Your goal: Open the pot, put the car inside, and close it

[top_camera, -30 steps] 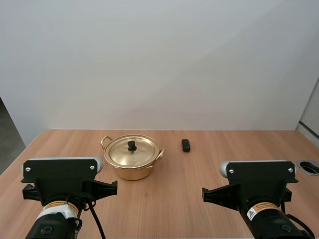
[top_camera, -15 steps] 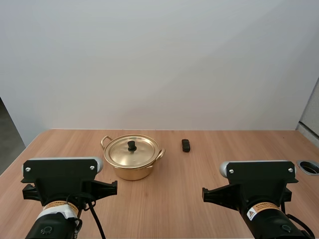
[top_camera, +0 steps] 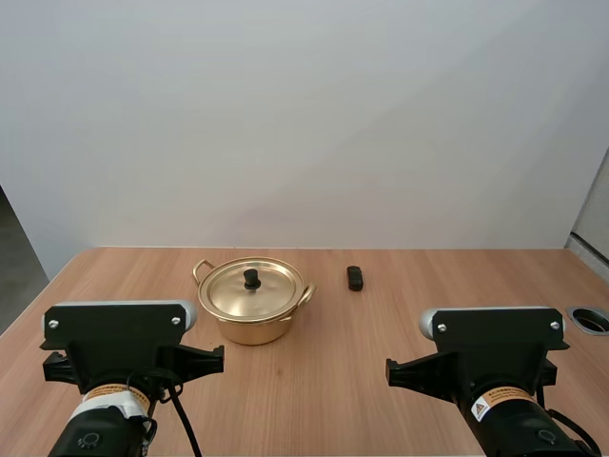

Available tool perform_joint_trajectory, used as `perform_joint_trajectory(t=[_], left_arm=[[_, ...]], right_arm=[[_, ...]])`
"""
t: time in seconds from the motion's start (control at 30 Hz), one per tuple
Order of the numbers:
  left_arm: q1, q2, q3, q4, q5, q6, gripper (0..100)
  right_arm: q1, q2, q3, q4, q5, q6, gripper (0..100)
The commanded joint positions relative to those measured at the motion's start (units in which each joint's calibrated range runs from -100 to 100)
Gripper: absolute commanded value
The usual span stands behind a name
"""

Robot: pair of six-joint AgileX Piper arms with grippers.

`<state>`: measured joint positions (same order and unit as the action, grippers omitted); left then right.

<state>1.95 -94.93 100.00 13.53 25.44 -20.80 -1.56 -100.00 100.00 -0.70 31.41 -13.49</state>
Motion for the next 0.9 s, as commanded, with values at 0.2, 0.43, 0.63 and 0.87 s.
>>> perform_joint_trajectory(t=[0.2,0.43,0.63,0.87], left_arm=[[-0.05,-0.1,0.0,-5.8,-2.6,-2.4,0],[-0.05,-0.1,0.0,-8.5,-4.9,-2.5,0],[-0.05,-0.1,-6.1,-7.9,-22.4,7.8,0],[0.42,-0.1,-27.1,-6.9,-8.2,17.2,0]], right_arm=[[0.0,0.0,0.0,0.1,-0.1,0.1,0],[0.0,0.0,0.0,-2.0,-0.3,0.4,0],[0.0,0.0,-7.8,-21.5,-5.0,0.1,0],[0.0,0.0,-29.7,-17.8,4.4,6.7,0]])
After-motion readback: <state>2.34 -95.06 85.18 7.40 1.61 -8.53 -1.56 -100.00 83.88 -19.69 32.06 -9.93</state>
